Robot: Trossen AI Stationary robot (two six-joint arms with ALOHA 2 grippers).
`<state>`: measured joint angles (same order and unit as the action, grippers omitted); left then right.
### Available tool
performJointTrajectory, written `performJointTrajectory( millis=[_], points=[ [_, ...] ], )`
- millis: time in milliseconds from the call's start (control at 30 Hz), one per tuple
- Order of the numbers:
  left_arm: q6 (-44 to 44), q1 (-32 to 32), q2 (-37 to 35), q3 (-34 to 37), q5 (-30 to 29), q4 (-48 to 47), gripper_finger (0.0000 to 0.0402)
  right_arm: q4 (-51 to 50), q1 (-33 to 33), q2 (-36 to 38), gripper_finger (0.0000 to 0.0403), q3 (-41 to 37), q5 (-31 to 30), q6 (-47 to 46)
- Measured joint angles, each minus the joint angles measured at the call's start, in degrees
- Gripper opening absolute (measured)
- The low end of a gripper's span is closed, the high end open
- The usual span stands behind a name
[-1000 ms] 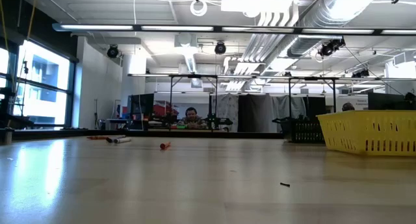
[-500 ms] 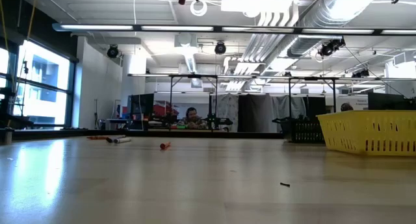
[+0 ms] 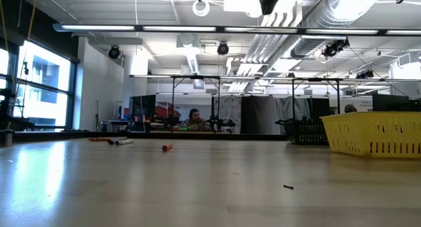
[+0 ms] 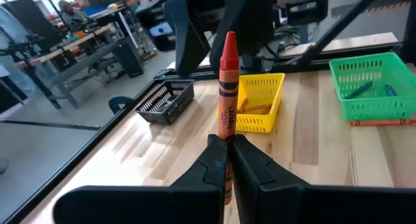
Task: Sort crayons
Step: Put the orange crayon into the yellow basket
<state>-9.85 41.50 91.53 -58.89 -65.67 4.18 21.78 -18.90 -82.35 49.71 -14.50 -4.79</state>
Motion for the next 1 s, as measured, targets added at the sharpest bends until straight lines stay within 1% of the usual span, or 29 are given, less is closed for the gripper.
performJointTrajectory(
  millis=[67, 133, 233, 367, 500, 833, 1000],
  points=[
    [-0.10, -0.02, 0.00, 0.00, -1.57, 0.03, 0.0000, 7.72, 0.93, -0.05, 0.0116, -2.66, 2.83, -1.38],
    [-1.24, -0.54, 0.00, 0.00, -2.62, 0.13, 0.0000, 12.88, 1.41, -0.48, 0.0116, -4.17, 4.27, -2.90],
    [-3.29, -1.71, 0.00, 0.00, -2.62, 0.47, 0.0000, 16.62, 1.65, -1.81, 0.0116, -5.73, 4.34, -4.27],
    [-5.58, -3.52, 0.00, 0.00, -2.00, 0.49, 0.0000, 19.99, 1.19, -3.60, 0.0116, -5.13, 4.43, -3.94],
    [-5.90, -5.04, 0.16, 0.00, 0.20, 2.37, 0.0000, 20.03, 1.12, -4.48, 0.0116, -4.10, 4.47, -2.34],
    [2.31, -6.76, 2.49, 0.02, 4.86, 12.52, 0.0000, 20.10, 1.14, -4.54, 0.0116, -3.91, 4.43, -0.29],
    [3.04, -7.90, 2.49, 0.02, 6.97, 14.78, 0.0000, 20.13, 1.14, -4.54, 0.0116, -3.91, 4.43, -0.09]
  ],
)
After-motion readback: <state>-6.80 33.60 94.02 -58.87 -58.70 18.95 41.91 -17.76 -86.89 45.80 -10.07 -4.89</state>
